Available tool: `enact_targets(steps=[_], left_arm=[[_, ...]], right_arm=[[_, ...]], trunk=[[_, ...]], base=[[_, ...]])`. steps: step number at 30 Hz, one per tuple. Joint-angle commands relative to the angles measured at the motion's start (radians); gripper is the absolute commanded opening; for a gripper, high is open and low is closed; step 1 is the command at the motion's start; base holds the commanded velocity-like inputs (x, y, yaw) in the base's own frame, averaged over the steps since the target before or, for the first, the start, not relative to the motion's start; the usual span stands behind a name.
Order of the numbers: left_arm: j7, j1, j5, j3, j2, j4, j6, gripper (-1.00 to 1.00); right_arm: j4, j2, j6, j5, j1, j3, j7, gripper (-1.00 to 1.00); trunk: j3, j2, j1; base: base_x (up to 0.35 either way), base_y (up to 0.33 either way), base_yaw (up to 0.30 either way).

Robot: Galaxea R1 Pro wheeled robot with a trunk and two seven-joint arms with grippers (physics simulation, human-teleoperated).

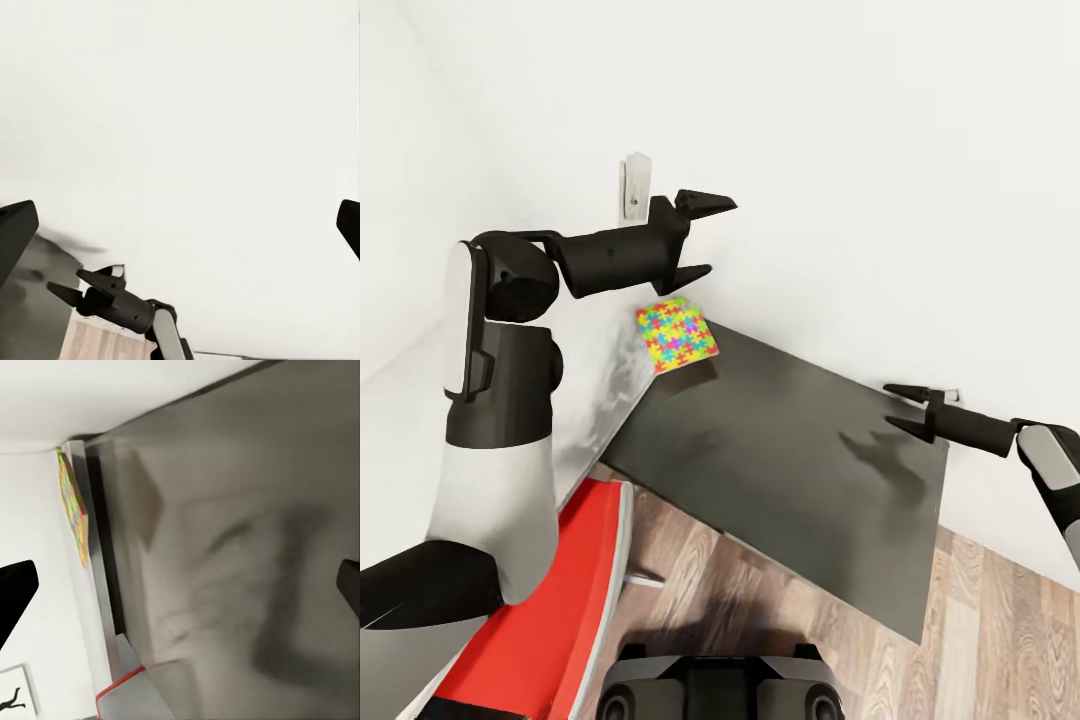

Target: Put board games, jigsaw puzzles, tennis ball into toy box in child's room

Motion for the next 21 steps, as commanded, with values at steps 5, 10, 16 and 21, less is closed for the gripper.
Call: enact_targets(steps=[5, 10, 16, 21], left_arm=[[0.010, -0.001, 0.009, 0.001, -0.001, 0.000, 0.001, 1.00], [0.010, -0.001, 0.009, 0.001, -0.001, 0.000, 0.001, 1.00], [0.011, -0.001, 0.009, 0.001, -0.001, 0.000, 0.001, 1.00], [0.010, -0.002, 0.009, 0.001, -0.001, 0.000, 0.001, 1.00]], right_arm=[[0.011, -0.004, 0.003, 0.006, -0.006, -0.003, 0.007, 1.00], [0.014, -0.004, 0.001, 0.006, -0.010, -0.004, 0.007, 1.00], [0.011, -0.005, -0.001, 0.006, -0.012, -0.004, 0.007, 1.00], [0.009, -0.005, -0.001, 0.006, -0.013, -0.005, 0.007, 1.00]], trunk=[[-0.001, -0.002, 0.001], [-0.001, -0.002, 0.001], [-0.001, -0.002, 0.001], [-0.001, -0.002, 0.001]], base=[[0.000, 0.000, 0.119], [0.000, 0.000, 0.061], [0.000, 0.000, 0.103], [0.000, 0.000, 0.193]])
